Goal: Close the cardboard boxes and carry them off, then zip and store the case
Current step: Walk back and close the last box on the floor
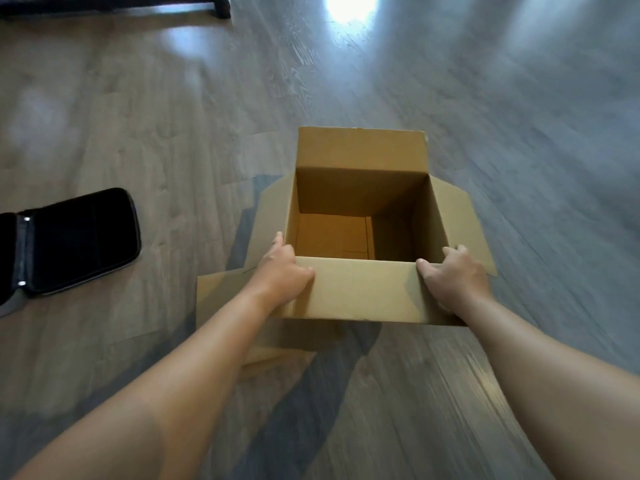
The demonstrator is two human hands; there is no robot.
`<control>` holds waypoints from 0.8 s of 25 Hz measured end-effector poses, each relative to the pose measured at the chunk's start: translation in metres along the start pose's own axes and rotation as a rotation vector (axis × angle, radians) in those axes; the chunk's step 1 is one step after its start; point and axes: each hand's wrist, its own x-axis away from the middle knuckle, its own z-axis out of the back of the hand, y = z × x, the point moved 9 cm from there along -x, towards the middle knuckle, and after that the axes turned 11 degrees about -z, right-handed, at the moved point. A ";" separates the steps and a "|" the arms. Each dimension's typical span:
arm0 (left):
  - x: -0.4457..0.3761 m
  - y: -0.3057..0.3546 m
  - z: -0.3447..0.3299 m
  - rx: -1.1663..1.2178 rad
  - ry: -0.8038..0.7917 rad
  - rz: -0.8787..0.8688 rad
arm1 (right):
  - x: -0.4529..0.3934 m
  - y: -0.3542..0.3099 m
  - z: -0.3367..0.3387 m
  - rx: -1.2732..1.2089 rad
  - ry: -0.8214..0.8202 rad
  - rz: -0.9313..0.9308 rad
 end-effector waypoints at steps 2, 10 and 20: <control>-0.006 0.027 -0.025 0.044 -0.046 -0.051 | -0.012 0.037 0.014 -0.004 0.010 -0.078; -0.006 0.097 -0.104 0.093 -0.250 -0.284 | -0.024 0.137 0.055 0.203 0.140 -0.346; -0.009 0.072 -0.071 -0.088 -0.219 -0.482 | 0.044 -0.041 -0.068 0.382 -0.108 0.447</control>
